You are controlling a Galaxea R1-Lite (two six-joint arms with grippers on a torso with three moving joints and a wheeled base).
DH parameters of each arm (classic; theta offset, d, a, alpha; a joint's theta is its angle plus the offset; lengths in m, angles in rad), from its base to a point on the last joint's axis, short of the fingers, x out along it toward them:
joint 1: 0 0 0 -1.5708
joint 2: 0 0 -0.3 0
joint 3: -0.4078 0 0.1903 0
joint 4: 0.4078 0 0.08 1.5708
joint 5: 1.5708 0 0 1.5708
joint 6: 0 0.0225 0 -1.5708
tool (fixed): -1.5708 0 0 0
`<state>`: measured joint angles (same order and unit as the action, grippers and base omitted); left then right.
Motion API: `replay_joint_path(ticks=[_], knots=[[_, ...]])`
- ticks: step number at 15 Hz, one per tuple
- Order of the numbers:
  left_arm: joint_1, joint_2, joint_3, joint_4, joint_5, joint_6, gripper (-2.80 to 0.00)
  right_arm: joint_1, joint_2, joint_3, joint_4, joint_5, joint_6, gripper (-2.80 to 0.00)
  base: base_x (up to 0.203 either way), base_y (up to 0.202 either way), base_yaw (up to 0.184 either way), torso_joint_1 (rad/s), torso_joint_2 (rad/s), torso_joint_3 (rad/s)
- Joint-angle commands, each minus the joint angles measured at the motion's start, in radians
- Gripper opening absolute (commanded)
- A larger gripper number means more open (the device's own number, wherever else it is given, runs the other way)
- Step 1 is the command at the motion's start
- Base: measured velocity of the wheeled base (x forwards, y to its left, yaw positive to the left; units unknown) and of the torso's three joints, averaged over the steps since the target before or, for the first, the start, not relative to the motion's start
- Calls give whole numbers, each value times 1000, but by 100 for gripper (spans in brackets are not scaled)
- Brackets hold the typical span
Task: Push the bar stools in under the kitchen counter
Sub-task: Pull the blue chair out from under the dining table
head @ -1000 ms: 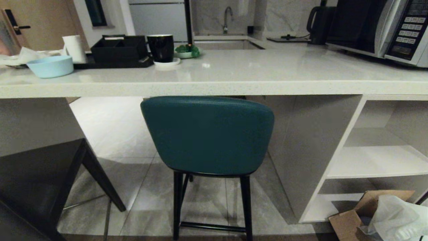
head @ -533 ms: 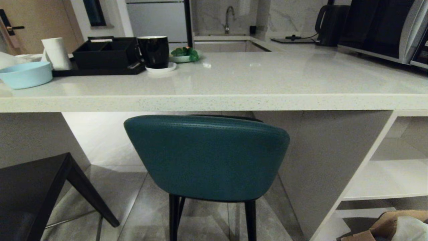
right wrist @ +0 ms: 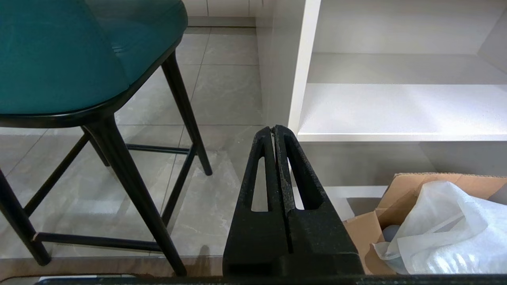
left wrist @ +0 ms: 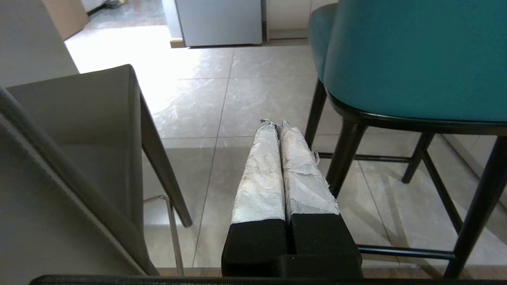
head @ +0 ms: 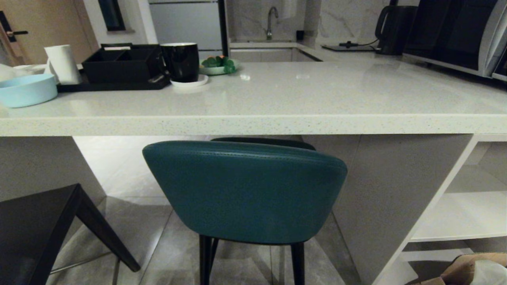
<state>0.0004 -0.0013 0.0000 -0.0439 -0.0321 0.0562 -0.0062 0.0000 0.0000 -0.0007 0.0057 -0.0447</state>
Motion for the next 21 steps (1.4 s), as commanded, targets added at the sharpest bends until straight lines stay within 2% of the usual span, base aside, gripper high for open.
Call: replay_joint_path(ticks=[1, 4, 5, 7, 8, 10, 13, 15, 17, 19, 21], knots=[[0, -2, 15, 8, 0, 1, -280, 0, 0, -4, 10, -1, -1, -280, 0, 0, 0, 0, 0, 0], [1, -3, -2, 12, -7, 7, -280, 0, 21, -104, 97, -1, 8, -280, 0, 0, 0, 0, 0, 0], [1, 12, -40, 15, -18, -11, -280, 0, 60, -134, 124, 5, 13, -280, 0, 0, 0, 0, 0, 0], [1, 131, -113, 2, -39, -69, -280, -1, 171, -175, 120, 22, 33, -280, 0, 0, 0, 0, 0, 0], [-3, 243, -132, -38, -45, -87, -280, -2, 252, -193, 89, 34, 57, -280, 0, 0, 0, 0, 0, 0], [-18, 529, -133, -212, -53, -110, -280, -2, 444, -208, -16, 51, 89, -280, 0, 0, 0, 0, 0, 0], [-35, 1008, -105, -634, -59, -125, -280, 25, 751, -191, -217, 74, 103, -280, 0, 0, 0, 0, 0, 0], [-43, 1298, -87, -926, -61, -125, -280, 127, 907, -183, -337, 82, 106, -280, 0, 0, 0, 0, 0, 0], [-50, 1526, -76, -1168, -64, -123, -280, 246, 1026, -187, -386, 74, 108, -280, 0, 0, 0, 0, 0, 0], [-58, 1703, -72, -1349, -66, -115, -280, 318, 1142, -190, -405, 63, 111, -280, 0, 0, 0, 0, 0, 0], [-62, 1857, -87, -1433, -68, -110, -280, 355, 1251, -221, -435, 59, 125, -280, 0, 0, 0, 0, 0, 0]])
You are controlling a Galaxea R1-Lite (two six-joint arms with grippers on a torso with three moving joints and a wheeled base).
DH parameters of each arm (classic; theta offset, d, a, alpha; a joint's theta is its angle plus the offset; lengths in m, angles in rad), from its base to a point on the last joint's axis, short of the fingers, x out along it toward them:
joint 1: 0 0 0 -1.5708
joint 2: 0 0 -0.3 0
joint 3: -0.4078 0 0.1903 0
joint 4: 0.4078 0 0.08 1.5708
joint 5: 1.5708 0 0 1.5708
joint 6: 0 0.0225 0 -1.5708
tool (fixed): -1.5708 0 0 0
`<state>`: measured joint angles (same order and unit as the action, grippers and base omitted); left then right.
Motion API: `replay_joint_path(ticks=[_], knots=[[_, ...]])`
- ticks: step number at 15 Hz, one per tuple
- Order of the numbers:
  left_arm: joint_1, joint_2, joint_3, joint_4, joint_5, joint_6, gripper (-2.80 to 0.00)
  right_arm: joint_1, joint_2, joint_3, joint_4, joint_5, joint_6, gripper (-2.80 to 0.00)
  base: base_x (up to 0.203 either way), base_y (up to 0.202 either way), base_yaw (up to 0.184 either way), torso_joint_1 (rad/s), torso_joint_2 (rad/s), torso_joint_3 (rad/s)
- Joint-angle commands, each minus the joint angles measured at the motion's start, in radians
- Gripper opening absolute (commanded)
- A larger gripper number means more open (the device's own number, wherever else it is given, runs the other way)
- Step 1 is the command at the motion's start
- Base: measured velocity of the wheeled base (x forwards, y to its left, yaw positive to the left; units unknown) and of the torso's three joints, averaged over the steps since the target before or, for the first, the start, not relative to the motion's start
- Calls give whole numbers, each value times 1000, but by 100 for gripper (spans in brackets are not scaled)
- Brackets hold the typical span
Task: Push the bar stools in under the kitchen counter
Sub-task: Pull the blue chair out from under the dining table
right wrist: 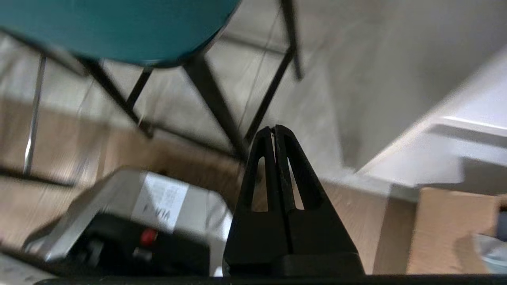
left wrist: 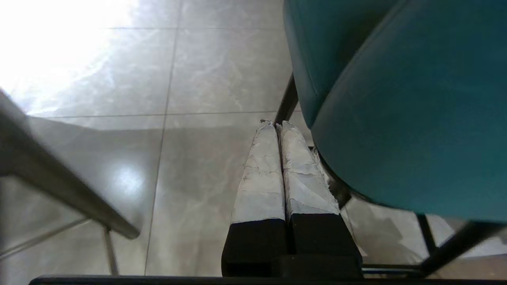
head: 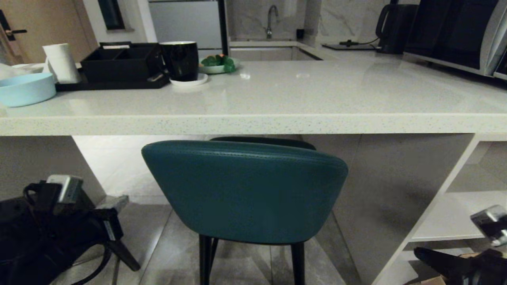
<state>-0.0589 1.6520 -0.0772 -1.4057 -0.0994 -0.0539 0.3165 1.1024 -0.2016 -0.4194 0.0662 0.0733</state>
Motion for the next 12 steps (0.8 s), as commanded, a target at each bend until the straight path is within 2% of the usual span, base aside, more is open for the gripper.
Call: replay_joint_path(ticks=[1, 3, 5, 10, 12], knots=[[-3, 258, -46, -95, -1, 0, -280, 38, 201, -42, -42, -4, 18, -280, 0, 0, 0, 0, 0, 0], [-1, 315, -155, -118, -21, -2, -280, 44, 311, -79, -75, -11, 32, -280, 0, 0, 0, 0, 0, 0], [11, 354, -234, -124, -70, 3, -280, 46, 424, -116, -112, -18, 55, -280, 0, 0, 0, 0, 0, 0], [18, 482, -432, -124, -72, 43, -280, 46, 660, -201, -378, -90, 105, -280, 0, 0, 0, 0, 0, 0], [24, 504, -488, -124, -68, 45, -280, 46, 728, -265, -451, -112, 154, -280, 0, 0, 0, 0, 0, 0]])
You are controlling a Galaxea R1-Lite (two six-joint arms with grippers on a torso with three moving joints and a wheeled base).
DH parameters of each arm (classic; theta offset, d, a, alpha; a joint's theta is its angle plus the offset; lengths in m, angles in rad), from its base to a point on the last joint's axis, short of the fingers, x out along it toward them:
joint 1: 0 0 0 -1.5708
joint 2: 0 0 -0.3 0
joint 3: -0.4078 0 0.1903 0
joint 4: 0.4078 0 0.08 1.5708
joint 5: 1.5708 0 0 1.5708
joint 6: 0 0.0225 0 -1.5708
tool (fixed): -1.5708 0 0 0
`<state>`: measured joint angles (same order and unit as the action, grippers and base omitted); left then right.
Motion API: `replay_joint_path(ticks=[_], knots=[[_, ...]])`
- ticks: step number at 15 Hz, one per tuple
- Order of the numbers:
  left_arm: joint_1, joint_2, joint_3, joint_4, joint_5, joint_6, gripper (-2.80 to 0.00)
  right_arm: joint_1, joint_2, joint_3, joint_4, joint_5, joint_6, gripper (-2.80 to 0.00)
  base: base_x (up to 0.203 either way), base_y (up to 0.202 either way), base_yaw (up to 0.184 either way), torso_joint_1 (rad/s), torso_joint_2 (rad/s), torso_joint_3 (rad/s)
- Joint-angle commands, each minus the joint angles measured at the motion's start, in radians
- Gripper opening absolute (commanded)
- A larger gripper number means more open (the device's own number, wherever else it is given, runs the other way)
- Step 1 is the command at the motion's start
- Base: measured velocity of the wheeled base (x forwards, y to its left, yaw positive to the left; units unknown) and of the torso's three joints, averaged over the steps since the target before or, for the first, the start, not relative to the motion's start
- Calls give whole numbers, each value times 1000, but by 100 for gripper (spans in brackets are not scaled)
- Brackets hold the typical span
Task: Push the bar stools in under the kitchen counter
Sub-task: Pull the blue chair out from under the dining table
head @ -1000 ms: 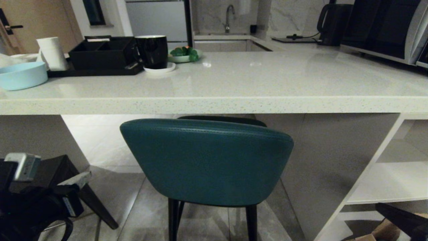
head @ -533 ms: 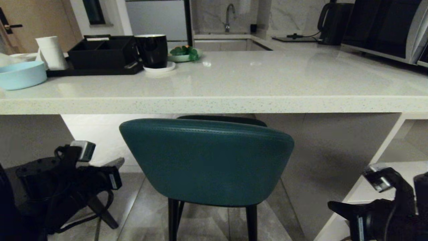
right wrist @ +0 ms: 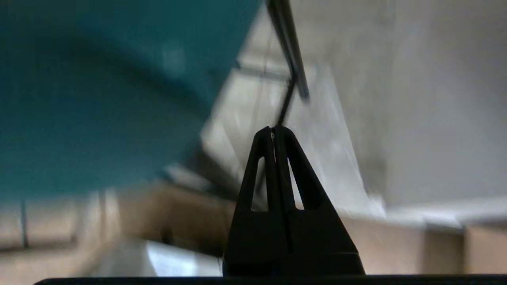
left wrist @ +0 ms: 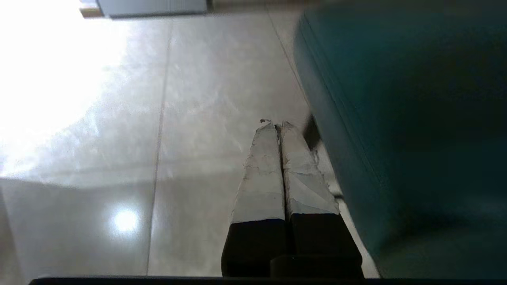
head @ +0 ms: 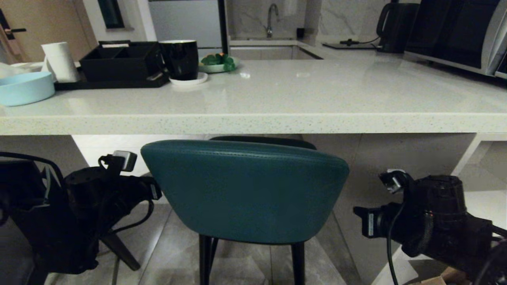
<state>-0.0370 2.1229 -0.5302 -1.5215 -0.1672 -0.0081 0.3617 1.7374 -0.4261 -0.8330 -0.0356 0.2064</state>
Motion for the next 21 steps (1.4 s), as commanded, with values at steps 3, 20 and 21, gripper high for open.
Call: replay_joint_path(ticks=[3, 20, 21], knots=[[-11, 48, -124, -9, 1, -1, -280, 2, 134, -132, -49, -78, 111, -280, 0, 0, 0, 0, 0, 0], [-256, 41, -47, -9, 172, -9, -280, 93, 223, -196, -162, -276, 165, -280, 0, 0, 0, 0, 0, 0], [-242, 43, -41, -9, 170, -9, -280, 80, 230, -202, -163, -288, 165, -280, 0, 0, 0, 0, 0, 0]])
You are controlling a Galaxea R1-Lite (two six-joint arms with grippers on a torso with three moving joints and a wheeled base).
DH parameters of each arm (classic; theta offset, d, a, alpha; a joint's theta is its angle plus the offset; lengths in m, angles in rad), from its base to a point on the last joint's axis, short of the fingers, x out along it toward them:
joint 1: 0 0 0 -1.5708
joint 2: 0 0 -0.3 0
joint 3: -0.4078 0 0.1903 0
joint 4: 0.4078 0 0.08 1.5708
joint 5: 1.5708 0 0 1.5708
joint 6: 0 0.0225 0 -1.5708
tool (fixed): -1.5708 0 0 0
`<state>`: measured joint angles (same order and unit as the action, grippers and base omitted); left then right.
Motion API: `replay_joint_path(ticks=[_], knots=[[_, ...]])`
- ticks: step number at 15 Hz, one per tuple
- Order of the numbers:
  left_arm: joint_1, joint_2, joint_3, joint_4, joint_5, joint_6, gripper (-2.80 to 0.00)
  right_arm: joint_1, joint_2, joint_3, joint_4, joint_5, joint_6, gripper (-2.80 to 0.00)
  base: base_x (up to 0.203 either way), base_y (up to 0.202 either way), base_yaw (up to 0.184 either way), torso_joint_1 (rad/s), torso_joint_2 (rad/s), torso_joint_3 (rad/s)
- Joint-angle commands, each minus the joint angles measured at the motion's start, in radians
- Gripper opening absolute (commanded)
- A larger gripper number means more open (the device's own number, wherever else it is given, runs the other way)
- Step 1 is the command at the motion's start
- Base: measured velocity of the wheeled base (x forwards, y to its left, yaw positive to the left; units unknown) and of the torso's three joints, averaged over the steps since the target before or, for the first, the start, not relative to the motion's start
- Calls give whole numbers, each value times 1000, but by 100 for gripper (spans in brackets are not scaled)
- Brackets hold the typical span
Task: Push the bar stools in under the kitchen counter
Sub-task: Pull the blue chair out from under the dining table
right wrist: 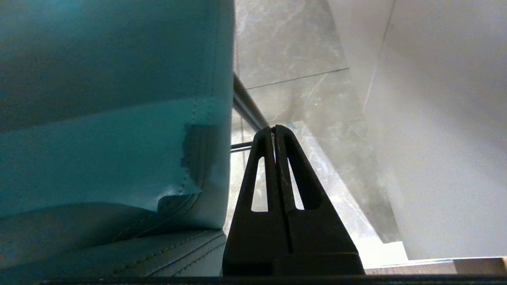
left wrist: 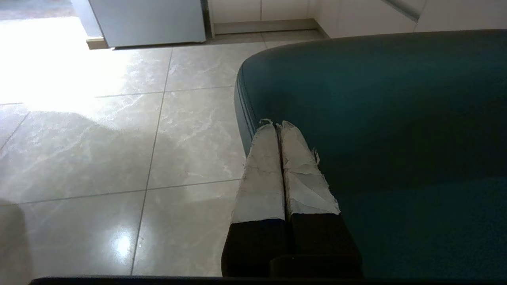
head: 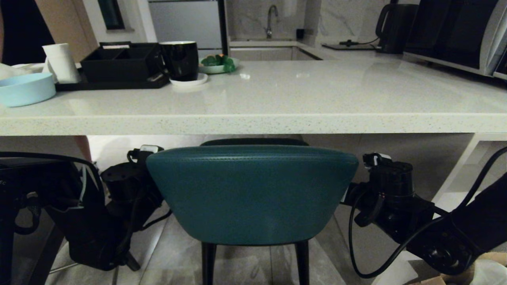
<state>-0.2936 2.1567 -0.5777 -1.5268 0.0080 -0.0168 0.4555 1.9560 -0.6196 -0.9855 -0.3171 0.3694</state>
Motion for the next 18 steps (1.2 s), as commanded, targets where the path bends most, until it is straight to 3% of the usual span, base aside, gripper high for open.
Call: replay_joint_path(ticks=[1, 11, 18], knots=[[35, 6, 13, -3, -6, -1, -280, -31, 20, -18, -16, -19, 3, -280, 0, 0, 0, 0, 0, 0], [204, -55, 64, -3, -14, -3, -280, -99, 86, -34, -170, -61, 7, -280, 0, 0, 0, 0, 0, 0], [186, -80, 96, -3, -10, -5, -280, -89, 258, -72, -365, -86, 9, -280, 0, 0, 0, 0, 0, 0]])
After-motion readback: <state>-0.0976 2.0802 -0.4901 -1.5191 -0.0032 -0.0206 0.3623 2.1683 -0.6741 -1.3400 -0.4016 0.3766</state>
